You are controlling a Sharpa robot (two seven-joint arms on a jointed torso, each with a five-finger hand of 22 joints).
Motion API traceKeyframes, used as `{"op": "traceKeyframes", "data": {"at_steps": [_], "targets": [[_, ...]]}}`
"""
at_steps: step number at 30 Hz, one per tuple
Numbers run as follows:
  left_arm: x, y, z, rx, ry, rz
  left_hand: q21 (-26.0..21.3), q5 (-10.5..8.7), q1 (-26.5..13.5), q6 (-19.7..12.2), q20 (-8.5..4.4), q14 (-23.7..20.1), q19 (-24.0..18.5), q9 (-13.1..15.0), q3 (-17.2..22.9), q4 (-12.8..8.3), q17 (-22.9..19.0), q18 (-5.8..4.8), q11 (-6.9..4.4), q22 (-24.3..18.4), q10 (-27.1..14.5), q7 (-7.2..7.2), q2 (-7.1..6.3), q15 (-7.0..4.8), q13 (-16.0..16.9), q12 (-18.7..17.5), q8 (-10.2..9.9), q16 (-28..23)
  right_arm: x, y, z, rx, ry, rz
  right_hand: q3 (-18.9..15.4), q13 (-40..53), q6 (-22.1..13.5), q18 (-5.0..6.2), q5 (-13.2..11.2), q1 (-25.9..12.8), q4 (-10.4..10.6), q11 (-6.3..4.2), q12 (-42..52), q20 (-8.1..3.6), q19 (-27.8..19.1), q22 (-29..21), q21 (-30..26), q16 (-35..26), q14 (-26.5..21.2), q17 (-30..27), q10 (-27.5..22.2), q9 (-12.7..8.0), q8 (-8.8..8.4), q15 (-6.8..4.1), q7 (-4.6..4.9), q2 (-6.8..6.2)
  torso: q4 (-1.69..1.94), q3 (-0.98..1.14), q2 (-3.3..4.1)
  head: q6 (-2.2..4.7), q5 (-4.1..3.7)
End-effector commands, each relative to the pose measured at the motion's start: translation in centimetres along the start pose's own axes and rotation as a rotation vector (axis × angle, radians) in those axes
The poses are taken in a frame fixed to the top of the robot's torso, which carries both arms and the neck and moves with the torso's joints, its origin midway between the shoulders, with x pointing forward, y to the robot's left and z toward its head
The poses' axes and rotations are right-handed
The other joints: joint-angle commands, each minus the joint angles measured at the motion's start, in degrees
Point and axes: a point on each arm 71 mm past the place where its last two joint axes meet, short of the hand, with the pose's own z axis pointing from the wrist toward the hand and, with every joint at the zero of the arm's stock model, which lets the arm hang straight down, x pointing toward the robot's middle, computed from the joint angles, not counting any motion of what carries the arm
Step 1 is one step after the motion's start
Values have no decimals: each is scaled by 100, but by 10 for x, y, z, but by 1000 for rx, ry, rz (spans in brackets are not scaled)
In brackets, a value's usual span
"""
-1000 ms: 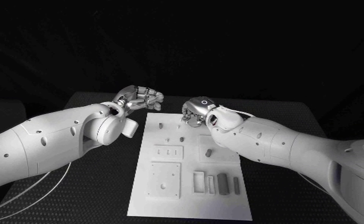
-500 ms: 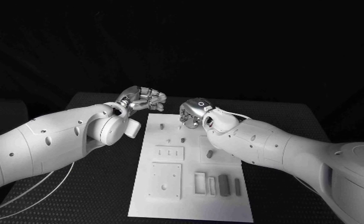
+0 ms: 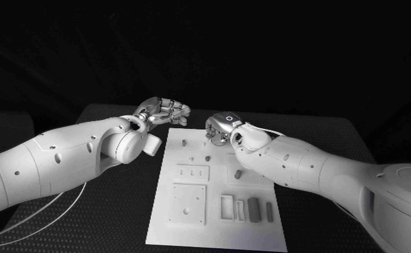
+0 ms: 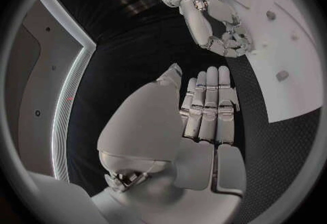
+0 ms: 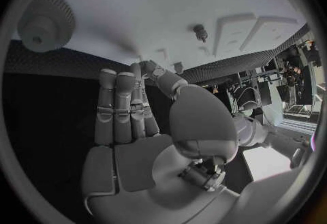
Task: Assemble the parts on the task board
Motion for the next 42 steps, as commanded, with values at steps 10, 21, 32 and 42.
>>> {"op": "traceKeyframes", "data": {"at_steps": [10,21,32,42], "targets": [[3,-6,1,15,23,-6,-24,32,-41,-39,30,15,1,-11,39,2,15,33,32,11,-4,-8,-24,14,-7,-27,-36,-45,-1,1,1,2,-16,-12,32,12,24,166,28,46,1,5,-9,-24,-7,138,31,24,-28,6,41,81,11,-19,-3,12,-14,1,2,-16,35],[3,-7,1,17,25,-6,-26,31,-42,-40,30,15,1,-11,39,1,19,33,32,12,-4,-8,-26,14,-7,-27,-36,-49,-3,5,2,1,-41,-10,39,16,24,166,28,55,-1,4,-13,-26,-9,138,43,27,-29,7,42,83,11,-20,-3,6,-5,-6,-7,-24,35],[4,-9,2,20,27,-5,-28,31,-44,-39,30,16,1,-11,39,1,24,33,32,14,-4,-8,-27,14,-7,-27,-36,-54,-2,7,5,0,-30,-12,41,19,26,165,28,54,2,3,-14,-27,-9,137,53,29,-28,8,44,84,11,-21,-3,3,-6,-4,4,-29,46],[4,-11,2,21,27,-4,-30,31,-48,-39,30,17,2,-11,40,2,28,33,32,16,-3,-8,-26,14,-6,-27,-35,-59,-1,8,6,0,-21,-8,43,22,25,165,28,53,3,3,-17,-27,-11,135,60,30,-28,7,45,85,10,-21,-2,3,-17,-3,-3,-78,61]]}}
